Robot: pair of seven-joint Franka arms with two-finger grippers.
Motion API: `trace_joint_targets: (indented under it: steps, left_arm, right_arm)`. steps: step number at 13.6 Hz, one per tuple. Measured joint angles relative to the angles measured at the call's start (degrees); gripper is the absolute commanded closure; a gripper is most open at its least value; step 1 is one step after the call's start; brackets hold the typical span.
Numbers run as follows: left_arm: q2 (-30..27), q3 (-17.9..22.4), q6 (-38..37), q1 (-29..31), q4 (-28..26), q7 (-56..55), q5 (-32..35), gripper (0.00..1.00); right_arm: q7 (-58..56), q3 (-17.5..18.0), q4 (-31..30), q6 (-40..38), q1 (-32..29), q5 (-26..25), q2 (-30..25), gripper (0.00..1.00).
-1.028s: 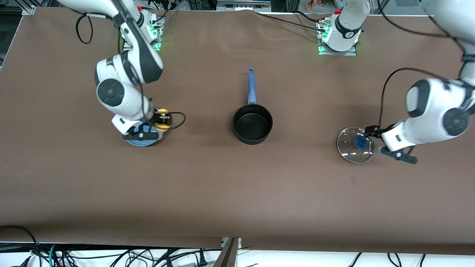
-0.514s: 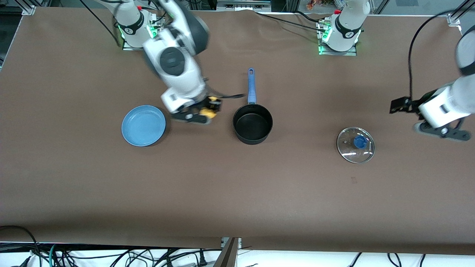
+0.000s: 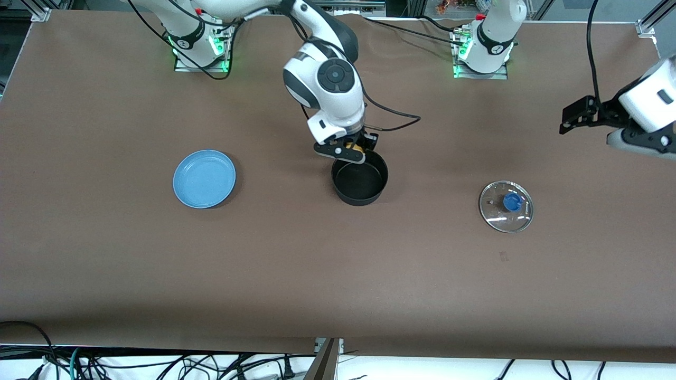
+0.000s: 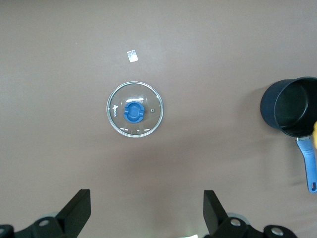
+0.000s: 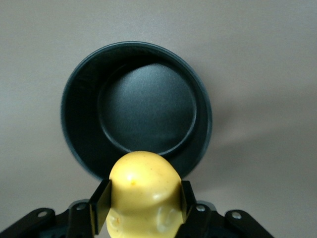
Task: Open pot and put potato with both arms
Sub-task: 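Carry the potato with the right gripper over the open saucepan, then open the right gripper to drop the potato into the saucepan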
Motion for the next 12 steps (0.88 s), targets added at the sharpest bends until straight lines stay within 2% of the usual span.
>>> trace_joint_targets:
  steps: [1,2,4,6,7,12]
  left_arm:
    - [-0.7,2.3,0.0,-2.0,-0.5,0.0,-0.2,0.00]
    - [-1.4,3.2,0.0,-2.9,-1.3,0.0,-0.2,0.00]
    - [-2.0,3.5,0.0,-3.1,-2.0,0.0,-0.2,0.00]
    - [-2.2,3.5,0.0,-3.1,-2.2,0.0,-0.2,0.00]
    - [-2.2,3.5,0.0,-3.1,-2.3,0.0,-0.2,0.00]
    - [-2.2,3.5,0.0,-3.2,-2.7,0.0,-0.2,0.00]
  right_arm:
    - [0.0,-0.3,0.2,0.9,0.0,-0.6,1.0,0.62]
    - [0.0,-0.7,0.5,1.4,0.0,-0.9,1.5,0.54]
    - [0.0,-1.4,0.9,1.6,-0.1,-0.9,1.8,0.25]
    - [0.0,-1.6,1.2,1.9,-0.1,-0.9,1.8,0.04]
    - [0.0,-1.6,1.2,2.1,-0.1,-0.9,1.8,0.01]
    - [-0.2,-2.0,2.0,2.5,-0.2,-1.2,1.6,0.01]
